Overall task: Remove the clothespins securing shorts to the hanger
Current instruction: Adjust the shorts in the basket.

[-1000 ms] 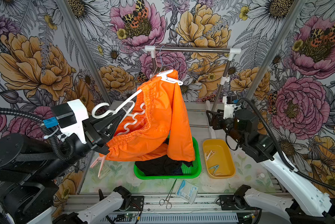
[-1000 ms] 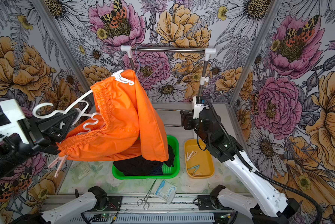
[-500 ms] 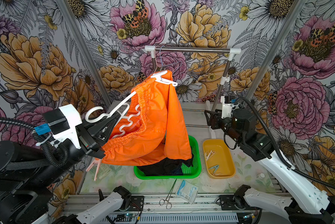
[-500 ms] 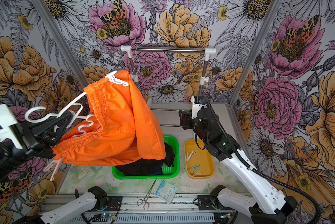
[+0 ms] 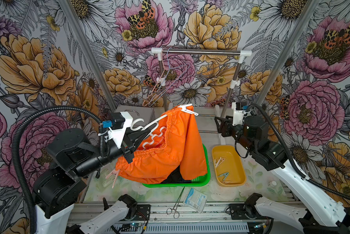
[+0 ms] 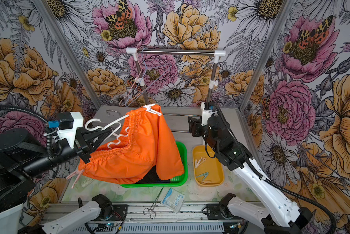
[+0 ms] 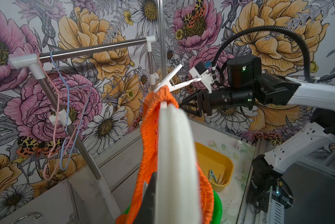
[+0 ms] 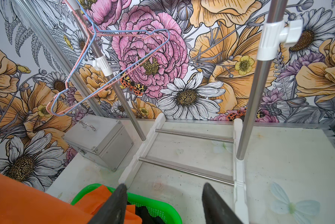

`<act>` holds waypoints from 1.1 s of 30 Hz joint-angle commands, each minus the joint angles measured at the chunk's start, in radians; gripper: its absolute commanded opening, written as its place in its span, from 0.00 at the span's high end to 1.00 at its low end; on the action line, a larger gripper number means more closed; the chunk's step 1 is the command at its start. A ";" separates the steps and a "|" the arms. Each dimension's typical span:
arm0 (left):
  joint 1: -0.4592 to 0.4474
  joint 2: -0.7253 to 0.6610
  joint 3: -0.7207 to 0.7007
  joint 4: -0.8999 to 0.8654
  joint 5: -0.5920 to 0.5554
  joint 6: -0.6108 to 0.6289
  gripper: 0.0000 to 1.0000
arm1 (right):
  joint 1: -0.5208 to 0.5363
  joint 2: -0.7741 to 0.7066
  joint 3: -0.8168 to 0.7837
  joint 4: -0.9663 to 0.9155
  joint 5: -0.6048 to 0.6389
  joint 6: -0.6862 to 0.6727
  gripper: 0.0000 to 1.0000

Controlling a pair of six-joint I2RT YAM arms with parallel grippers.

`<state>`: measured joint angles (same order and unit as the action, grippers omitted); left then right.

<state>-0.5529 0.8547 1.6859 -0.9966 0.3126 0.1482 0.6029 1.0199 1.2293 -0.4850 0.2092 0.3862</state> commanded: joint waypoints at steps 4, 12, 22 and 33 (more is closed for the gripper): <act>0.011 0.020 -0.079 0.022 0.018 -0.011 1.00 | -0.003 -0.021 -0.051 0.004 0.011 0.019 0.38; 0.074 0.110 -0.160 0.153 0.111 0.063 1.00 | -0.013 -0.040 -0.078 -0.004 0.043 0.017 0.37; 0.117 0.250 -0.257 0.202 0.320 0.118 1.00 | -0.093 -0.099 -0.136 0.000 -0.085 -0.011 0.34; 0.269 0.279 -0.329 0.202 0.623 0.134 1.00 | -0.094 -0.197 -0.283 0.133 -0.441 -0.316 0.40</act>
<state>-0.3386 1.1439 1.3712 -0.8295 0.7803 0.2623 0.5091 0.8627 0.9680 -0.4229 -0.1310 0.1871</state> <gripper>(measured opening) 0.090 0.602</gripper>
